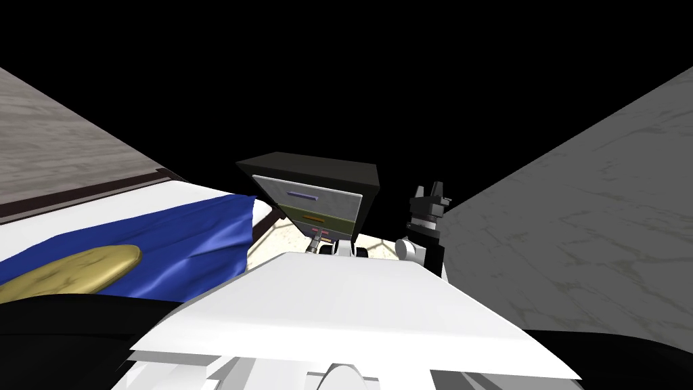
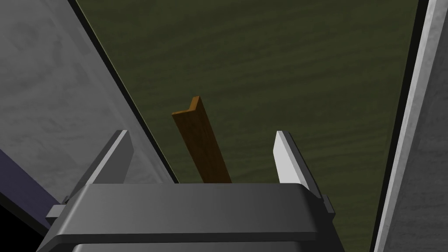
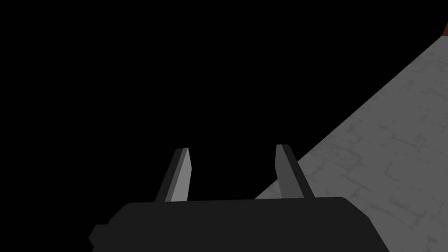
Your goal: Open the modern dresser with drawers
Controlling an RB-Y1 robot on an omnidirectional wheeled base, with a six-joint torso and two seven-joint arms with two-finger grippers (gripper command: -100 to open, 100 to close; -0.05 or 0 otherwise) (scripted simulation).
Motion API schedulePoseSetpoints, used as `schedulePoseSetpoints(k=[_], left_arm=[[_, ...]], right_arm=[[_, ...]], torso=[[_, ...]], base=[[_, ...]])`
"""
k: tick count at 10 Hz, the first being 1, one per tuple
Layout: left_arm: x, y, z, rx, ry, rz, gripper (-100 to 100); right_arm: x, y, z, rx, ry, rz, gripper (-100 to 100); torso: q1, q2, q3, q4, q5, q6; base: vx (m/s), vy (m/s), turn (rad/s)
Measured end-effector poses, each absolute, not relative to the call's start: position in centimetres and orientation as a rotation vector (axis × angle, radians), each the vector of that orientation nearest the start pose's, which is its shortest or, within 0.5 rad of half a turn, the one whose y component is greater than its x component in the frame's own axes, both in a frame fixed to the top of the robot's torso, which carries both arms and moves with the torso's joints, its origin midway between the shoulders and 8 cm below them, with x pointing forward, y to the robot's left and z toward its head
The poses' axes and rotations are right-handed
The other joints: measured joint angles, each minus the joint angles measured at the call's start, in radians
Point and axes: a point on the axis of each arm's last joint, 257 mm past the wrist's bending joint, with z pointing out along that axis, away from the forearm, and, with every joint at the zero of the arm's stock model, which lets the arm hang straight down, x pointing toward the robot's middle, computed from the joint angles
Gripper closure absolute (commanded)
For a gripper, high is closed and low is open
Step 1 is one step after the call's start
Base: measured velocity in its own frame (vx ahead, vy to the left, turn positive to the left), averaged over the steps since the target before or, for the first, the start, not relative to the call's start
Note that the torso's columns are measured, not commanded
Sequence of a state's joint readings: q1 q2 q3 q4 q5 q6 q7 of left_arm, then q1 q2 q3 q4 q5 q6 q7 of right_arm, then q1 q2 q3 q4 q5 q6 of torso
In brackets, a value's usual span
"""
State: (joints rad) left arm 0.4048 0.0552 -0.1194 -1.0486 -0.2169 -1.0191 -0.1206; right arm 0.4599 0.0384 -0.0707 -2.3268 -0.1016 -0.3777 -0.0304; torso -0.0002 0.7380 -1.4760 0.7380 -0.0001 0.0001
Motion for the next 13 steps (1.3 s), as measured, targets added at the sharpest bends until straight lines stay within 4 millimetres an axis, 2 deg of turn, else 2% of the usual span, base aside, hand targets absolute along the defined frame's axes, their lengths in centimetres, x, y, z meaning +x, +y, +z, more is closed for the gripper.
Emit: schedulePoseSetpoints(k=[2,4,13], left_arm=[[30.9,18.9,-38.4,-0.834,1.361,-1.173,-100],[30.8,20.2,-38.4,-0.798,1.387,-1.154,-100],[32.6,23.0,-35.8,-0.726,1.397,-1.105,-100]], right_arm=[[35.0,-31.4,3.5,0.779,0.529,1.335,0],[35.0,-31.4,3.5,0.779,0.529,1.335,0],[35.0,-31.4,3.5,0.78,0.529,1.335,0]], torso=[[0.0,0.0,0.0,0.0,0.0,0.0],[0.001,0.0,0.0,0.0,0.0,0.0],[-0.001,0.0,0.0,0.0,0.0,0.0]], base=[[-0.003,0.003,-0.006],[0.002,0.006,-0.017],[0.001,0.007,-0.02]])
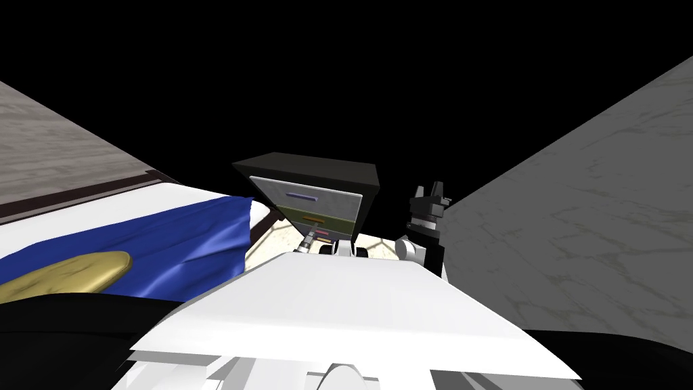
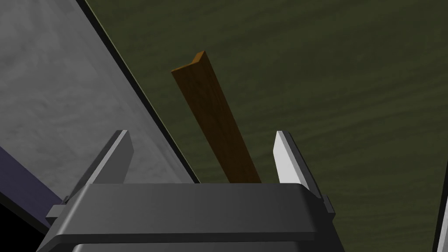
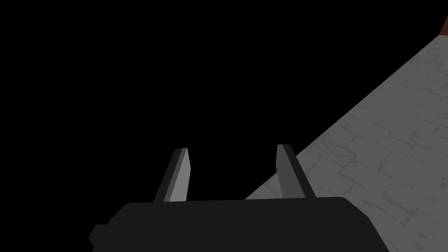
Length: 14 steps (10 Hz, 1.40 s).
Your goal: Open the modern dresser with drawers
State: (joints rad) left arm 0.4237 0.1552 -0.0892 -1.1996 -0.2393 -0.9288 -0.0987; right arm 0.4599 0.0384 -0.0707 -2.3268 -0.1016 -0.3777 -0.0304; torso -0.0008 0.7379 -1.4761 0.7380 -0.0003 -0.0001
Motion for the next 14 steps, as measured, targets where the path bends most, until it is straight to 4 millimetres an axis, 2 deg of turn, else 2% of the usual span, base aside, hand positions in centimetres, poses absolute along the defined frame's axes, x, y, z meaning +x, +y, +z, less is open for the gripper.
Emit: schedulePoseSetpoints(k=[1,2,4,11,14], left_arm=[[32.7,23.0,-35.8,-0.728,1.398,-1.105,100],[32.7,23.0,-35.8,-0.728,1.398,-1.105,100],[34.1,23.3,-36.2,-0.732,1.396,-1.104,100],[40.2,24.1,-37.2,-0.747,1.392,-1.094,100],[42.6,24.4,-36.9,-0.748,1.388,-1.09,100]], right_arm=[[35.0,-31.4,3.5,0.779,0.529,1.335,0],[35.0,-31.4,3.5,0.779,0.529,1.335,0],[35.0,-31.4,3.5,0.779,0.529,1.335,0],[35.0,-31.4,3.5,0.779,0.529,1.335,0],[35.0,-31.4,3.5,0.779,0.529,1.335,0]], torso=[[0.001,0.0,0.0,0.0,0.0,0.0],[0.001,0.0,0.0,0.0,0.0,0.0],[0.001,0.005,0.003,0.001,0.0,0.0],[0.001,0.001,0.0,0.0,0.0,0.0],[0.0,0.0,0.0,0.0,0.0,0.0]], base=[[0.0,0.0,0.0],[-0.097,0.019,-0.026],[-0.152,0.003,-0.028],[-0.142,0.009,-0.022],[-0.121,-0.001,-0.015]])
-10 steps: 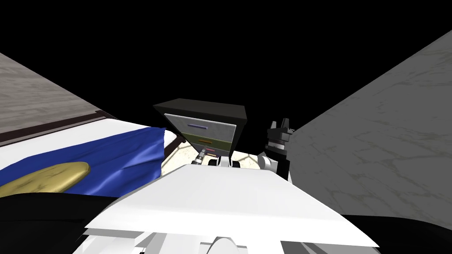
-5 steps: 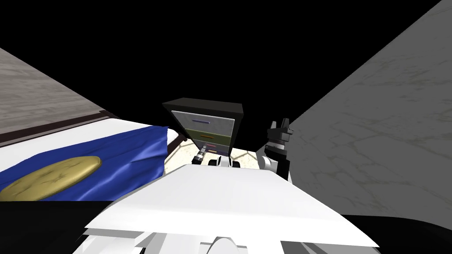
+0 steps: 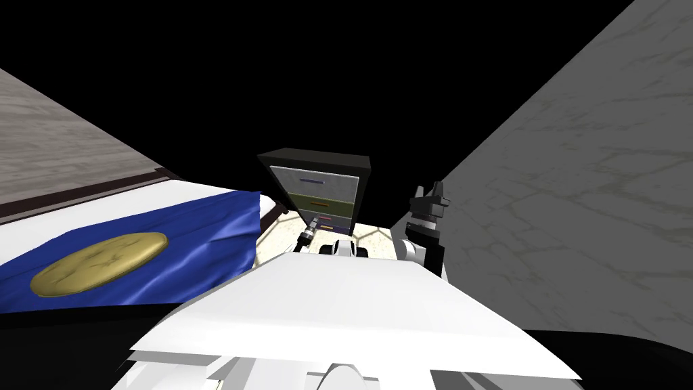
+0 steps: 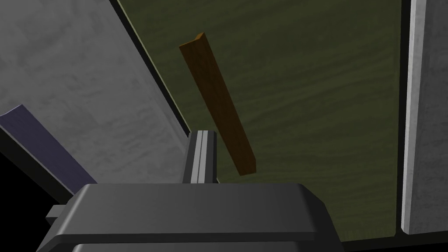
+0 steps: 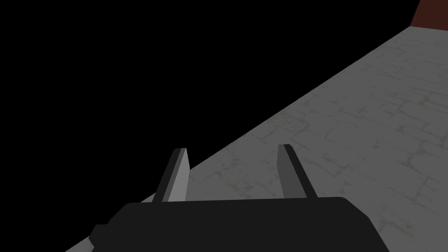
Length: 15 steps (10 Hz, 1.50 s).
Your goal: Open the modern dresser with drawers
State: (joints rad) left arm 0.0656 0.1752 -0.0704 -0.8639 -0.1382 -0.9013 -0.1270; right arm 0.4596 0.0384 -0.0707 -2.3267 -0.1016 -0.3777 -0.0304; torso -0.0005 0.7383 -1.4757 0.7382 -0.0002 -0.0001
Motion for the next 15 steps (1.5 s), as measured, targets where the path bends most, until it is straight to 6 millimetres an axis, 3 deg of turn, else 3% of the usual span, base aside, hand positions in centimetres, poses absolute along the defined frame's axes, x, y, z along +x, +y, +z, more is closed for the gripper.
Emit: schedulePoseSetpoints(k=[7,11,12,15], left_arm=[[46.7,24.7,-36.2,-0.749,1.378,-1.083,100],[50.0,24.9,-35.5,-0.759,1.374,-1.069,100],[50.1,24.9,-35.5,-0.759,1.375,-1.069,-100],[50.0,25.3,-35.7,-0.763,1.376,-1.057,-100]], right_arm=[[35.0,-31.4,3.5,0.78,0.529,1.335,0],[35.0,-31.4,3.5,0.78,0.529,1.335,0],[35.0,-31.4,3.5,0.78,0.529,1.335,0],[34.9,-31.4,3.5,0.78,0.529,1.335,0]], torso=[[0.001,-0.001,-0.001,0.0,0.0,0.0],[0.0,0.0,0.0,0.0,0.0,0.0],[0.0,-0.004,-0.003,-0.001,0.0,0.0],[0.002,-0.006,-0.004,-0.002,0.001,0.0]], base=[[-0.096,0.003,-0.017],[-0.116,0.003,-0.018],[0.085,-0.004,-0.02],[0.173,0.023,-0.015]])
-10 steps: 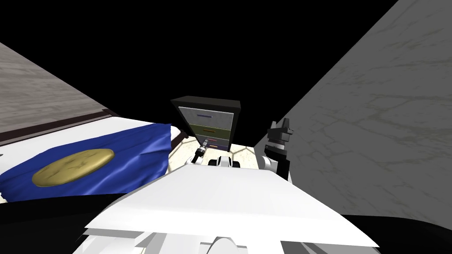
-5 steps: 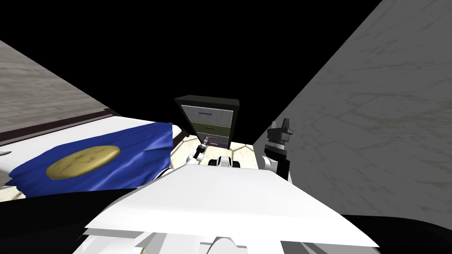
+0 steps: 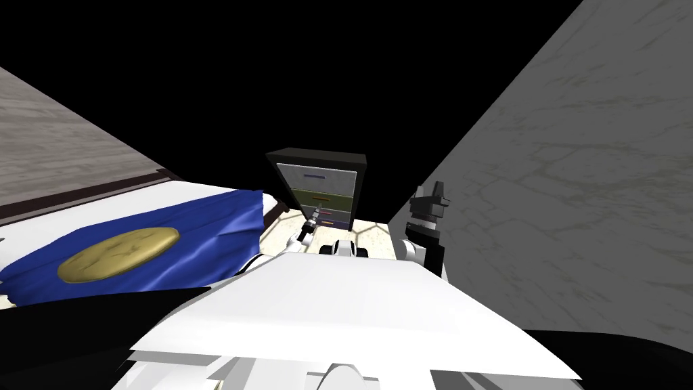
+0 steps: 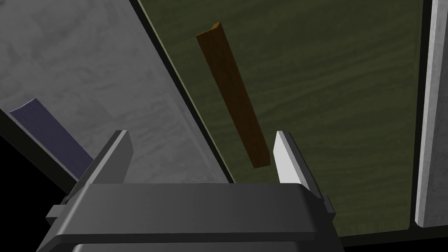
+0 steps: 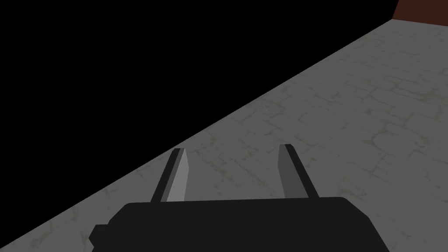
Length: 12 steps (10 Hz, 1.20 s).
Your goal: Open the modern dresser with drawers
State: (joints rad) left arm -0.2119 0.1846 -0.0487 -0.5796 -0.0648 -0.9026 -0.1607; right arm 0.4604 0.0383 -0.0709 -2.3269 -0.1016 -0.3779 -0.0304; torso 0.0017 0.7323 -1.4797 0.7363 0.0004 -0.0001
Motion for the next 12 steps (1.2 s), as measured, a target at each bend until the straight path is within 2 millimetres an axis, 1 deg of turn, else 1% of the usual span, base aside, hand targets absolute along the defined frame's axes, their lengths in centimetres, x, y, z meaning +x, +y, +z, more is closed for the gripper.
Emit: schedulePoseSetpoints(k=[2,3,5,7,10,11,12], left_arm=[[49.9,25.6,-35.9,-0.766,1.378,-1.048,-100],[49.8,25.8,-36.0,-0.768,1.379,-1.043,-100],[50.2,25.7,-35.9,-0.777,1.368,-1.036,-100],[50.9,25.7,-35.6,-0.792,1.354,-1.015,-100],[51.7,25.6,-35.4,-0.815,1.337,-0.989,-100],[51.8,25.6,-35.4,-0.814,1.338,-0.986,100],[51.5,25.6,-35.5,-0.807,1.344,-0.991,100]], right_arm=[[34.9,-31.4,3.5,0.78,0.529,1.335,0],[34.9,-31.4,3.5,0.78,0.529,1.335,0],[35.0,-31.4,3.5,0.779,0.529,1.335,0],[35.0,-31.4,3.5,0.779,0.529,1.335,0],[35.0,-31.4,3.5,0.779,0.529,1.335,0],[35.0,-31.4,3.5,0.78,0.529,1.335,0],[35.0,-31.4,3.5,0.78,0.529,1.335,0]], torso=[[-0.001,0.006,0.004,0.002,0.0,0.0],[-0.002,0.007,0.005,0.002,-0.001,0.0],[-0.002,0.013,0.008,0.004,-0.001,0.001],[0.0,0.009,0.005,0.003,0.0,0.0],[-0.002,0.004,0.003,0.001,-0.001,0.0],[-0.004,0.005,0.003,0.001,-0.001,0.0],[-0.005,0.004,0.003,0.001,-0.002,-0.001]], base=[[0.188,0.037,-0.019],[0.089,0.009,-0.001],[-0.001,0.054,-0.169],[-0.027,0.074,-0.104],[-0.018,0.052,-0.087],[0.019,-0.032,0.177],[0.024,-0.085,0.18]])
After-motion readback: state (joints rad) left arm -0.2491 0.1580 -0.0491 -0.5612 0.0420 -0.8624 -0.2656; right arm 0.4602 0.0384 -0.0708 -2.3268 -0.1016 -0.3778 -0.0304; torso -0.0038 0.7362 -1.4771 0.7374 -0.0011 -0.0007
